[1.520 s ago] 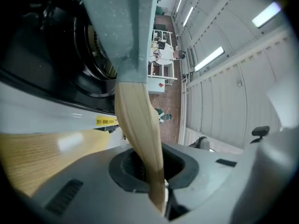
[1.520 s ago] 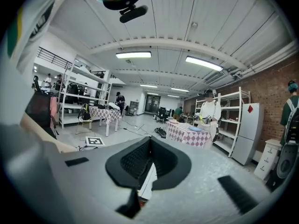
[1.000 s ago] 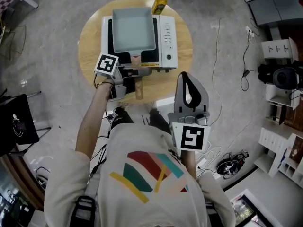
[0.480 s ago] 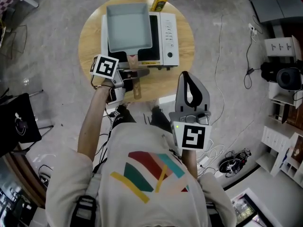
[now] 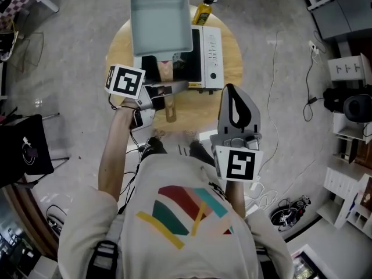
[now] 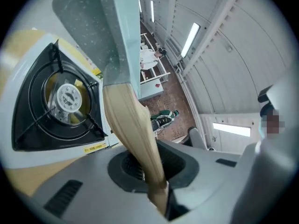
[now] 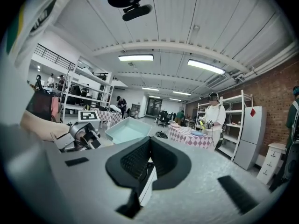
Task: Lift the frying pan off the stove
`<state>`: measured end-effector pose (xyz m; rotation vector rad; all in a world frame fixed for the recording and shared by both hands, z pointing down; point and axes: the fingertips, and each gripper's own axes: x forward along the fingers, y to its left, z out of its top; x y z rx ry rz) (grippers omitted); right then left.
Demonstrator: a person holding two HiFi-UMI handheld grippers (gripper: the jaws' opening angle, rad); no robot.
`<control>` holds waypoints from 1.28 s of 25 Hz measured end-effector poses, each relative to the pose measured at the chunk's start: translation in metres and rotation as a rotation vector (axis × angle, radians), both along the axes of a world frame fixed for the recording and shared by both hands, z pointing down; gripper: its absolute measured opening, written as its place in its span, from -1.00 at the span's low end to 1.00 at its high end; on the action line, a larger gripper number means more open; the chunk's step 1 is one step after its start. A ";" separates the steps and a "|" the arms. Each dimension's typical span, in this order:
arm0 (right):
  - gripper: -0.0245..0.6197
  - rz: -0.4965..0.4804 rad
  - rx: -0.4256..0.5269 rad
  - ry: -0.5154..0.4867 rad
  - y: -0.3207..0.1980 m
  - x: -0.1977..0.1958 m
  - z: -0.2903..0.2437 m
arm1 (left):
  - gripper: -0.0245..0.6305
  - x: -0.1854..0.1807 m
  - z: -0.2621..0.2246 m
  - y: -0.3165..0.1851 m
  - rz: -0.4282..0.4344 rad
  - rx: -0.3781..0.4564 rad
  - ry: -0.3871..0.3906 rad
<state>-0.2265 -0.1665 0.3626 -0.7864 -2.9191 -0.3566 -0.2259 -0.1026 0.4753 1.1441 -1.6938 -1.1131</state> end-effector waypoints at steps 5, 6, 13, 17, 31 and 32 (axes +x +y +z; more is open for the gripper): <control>-0.93 -0.012 -0.033 -0.092 0.006 -0.005 -0.035 | -0.83 0.005 -0.062 0.000 0.015 -0.020 -0.157; -0.93 -0.012 -0.038 -0.114 0.007 -0.007 -0.042 | -0.83 0.006 -0.074 0.001 0.016 -0.040 -0.194; -0.93 -0.023 -0.123 -0.232 0.009 -0.016 -0.092 | -0.83 0.027 -0.158 -0.002 0.050 -0.103 -0.419; -0.93 -0.058 -0.160 -0.284 0.017 -0.020 -0.108 | -0.83 0.035 -0.180 -0.004 0.025 -0.127 -0.483; -0.93 -0.090 -0.173 -0.336 0.039 -0.012 -0.113 | -0.81 0.076 -0.205 -0.003 -0.017 -0.198 -0.601; -0.93 -0.092 -0.174 -0.339 0.040 -0.012 -0.115 | -0.81 0.077 -0.207 -0.003 -0.018 -0.202 -0.611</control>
